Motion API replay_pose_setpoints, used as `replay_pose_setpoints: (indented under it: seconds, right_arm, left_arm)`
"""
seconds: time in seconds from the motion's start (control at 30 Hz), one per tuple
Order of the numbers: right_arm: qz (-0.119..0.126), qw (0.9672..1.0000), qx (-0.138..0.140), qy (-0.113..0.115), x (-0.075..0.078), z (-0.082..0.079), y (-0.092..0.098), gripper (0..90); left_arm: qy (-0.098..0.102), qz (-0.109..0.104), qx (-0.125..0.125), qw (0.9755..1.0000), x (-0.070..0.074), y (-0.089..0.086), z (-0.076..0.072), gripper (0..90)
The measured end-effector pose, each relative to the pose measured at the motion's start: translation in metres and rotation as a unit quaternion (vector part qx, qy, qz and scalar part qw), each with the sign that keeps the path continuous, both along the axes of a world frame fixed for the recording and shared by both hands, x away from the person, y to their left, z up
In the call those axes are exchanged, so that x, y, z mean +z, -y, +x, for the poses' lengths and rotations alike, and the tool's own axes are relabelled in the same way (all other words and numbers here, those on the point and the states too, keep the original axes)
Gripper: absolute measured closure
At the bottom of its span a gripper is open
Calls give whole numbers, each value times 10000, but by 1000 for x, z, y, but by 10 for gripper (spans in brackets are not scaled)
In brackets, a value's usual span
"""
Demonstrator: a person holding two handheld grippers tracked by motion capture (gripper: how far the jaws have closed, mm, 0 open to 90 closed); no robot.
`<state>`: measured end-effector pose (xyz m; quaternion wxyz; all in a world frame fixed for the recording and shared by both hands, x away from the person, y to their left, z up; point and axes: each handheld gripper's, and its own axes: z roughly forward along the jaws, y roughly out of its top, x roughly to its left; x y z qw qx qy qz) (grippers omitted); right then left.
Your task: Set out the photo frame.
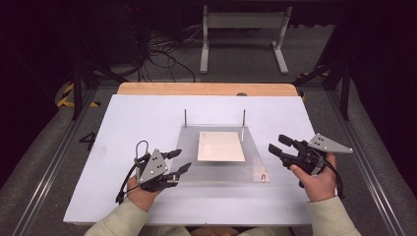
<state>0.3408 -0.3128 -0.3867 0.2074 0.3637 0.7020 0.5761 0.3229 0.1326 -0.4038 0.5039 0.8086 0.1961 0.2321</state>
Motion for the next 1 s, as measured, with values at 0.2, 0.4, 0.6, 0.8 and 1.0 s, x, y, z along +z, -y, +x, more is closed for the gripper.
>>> replay_pose_setpoints:
  seconds: [0.2,0.4,0.6,0.8,1.0]
  right_arm:
    - [-146,9998,133,-76,2,-12,1,359]
    - [-451,9983,341,-148,-2,-22,1,314]
    - [-580,9960,594,-318,-11,-25,1,301]
    - [-715,9923,1005,-104,-14,-26,-11,288]
    - [-1085,9825,1440,477,-9,-29,-29,277]
  left_arm:
    - [-5,-50,-51,10000,1,1,1,463]
    - [-28,-43,-87,9999,2,2,1,463]
    - [-38,-70,-95,9999,2,3,1,463]
    - [-51,-81,-102,9999,2,3,1,463]
    - [-54,-77,-102,9999,2,3,1,462]
